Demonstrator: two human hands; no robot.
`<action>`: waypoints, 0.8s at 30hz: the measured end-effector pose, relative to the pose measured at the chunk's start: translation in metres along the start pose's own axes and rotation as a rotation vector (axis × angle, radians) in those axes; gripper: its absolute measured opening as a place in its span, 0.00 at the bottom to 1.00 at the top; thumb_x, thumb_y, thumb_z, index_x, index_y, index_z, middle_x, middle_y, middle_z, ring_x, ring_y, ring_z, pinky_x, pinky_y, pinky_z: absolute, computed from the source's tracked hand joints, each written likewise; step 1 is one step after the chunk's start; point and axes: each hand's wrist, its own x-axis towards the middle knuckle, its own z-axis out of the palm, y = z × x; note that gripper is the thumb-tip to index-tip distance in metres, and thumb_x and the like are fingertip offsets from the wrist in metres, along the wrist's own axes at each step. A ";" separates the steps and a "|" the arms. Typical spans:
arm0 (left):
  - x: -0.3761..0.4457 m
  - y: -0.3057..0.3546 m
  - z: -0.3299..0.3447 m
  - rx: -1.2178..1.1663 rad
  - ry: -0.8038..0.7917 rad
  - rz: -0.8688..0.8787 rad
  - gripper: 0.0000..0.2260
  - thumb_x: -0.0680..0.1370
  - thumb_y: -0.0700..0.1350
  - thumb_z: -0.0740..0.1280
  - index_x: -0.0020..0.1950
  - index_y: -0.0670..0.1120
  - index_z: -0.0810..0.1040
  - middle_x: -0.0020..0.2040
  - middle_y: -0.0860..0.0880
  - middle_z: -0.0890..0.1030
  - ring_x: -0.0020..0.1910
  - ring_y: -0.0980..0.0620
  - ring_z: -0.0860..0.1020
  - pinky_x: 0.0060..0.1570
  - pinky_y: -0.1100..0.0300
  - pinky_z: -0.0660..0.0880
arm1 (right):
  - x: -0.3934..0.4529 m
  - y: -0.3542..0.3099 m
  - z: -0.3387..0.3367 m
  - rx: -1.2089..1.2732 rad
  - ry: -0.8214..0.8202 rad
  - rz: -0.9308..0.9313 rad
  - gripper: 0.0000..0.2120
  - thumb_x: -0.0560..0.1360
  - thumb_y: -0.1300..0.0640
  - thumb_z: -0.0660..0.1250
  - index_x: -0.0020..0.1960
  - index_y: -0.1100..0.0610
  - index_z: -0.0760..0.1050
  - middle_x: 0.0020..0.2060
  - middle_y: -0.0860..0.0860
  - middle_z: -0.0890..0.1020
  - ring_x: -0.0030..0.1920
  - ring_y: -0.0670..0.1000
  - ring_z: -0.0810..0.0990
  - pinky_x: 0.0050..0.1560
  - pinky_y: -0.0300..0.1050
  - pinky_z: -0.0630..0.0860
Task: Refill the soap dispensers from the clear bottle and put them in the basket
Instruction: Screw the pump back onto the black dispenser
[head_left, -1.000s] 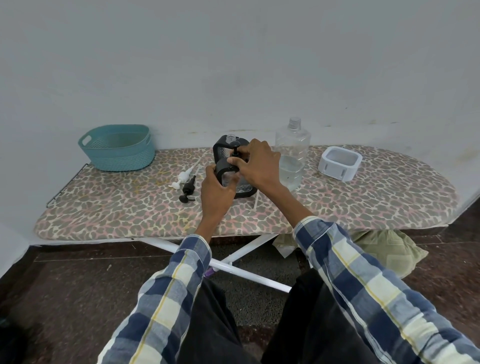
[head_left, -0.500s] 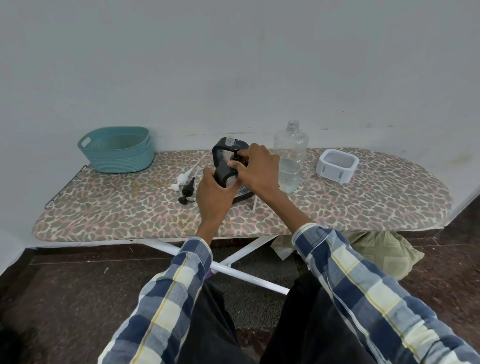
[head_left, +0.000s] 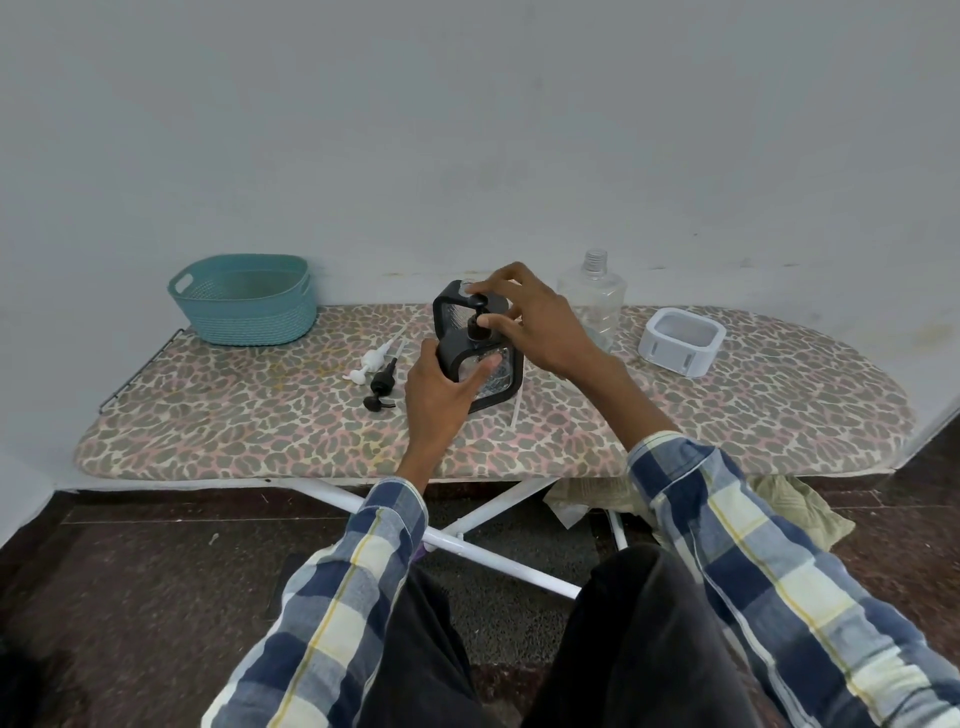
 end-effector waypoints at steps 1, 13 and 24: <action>0.000 0.000 0.000 0.004 0.002 0.004 0.29 0.74 0.71 0.74 0.57 0.49 0.75 0.44 0.52 0.80 0.39 0.52 0.80 0.39 0.56 0.78 | 0.002 -0.001 -0.003 -0.020 -0.021 -0.014 0.16 0.83 0.51 0.68 0.71 0.47 0.79 0.67 0.48 0.78 0.55 0.51 0.83 0.56 0.50 0.78; 0.001 -0.001 0.001 0.010 0.003 0.017 0.25 0.75 0.68 0.75 0.55 0.49 0.76 0.43 0.54 0.79 0.38 0.56 0.77 0.35 0.67 0.71 | 0.014 -0.009 -0.008 -0.123 0.049 0.066 0.11 0.77 0.48 0.76 0.57 0.51 0.88 0.55 0.48 0.85 0.49 0.55 0.85 0.51 0.51 0.78; 0.001 0.002 0.000 0.019 0.008 0.019 0.28 0.73 0.73 0.73 0.55 0.50 0.75 0.42 0.53 0.78 0.36 0.56 0.75 0.35 0.63 0.72 | -0.006 -0.023 0.010 -0.185 0.278 0.231 0.13 0.76 0.42 0.77 0.42 0.51 0.85 0.41 0.46 0.83 0.41 0.49 0.80 0.40 0.44 0.71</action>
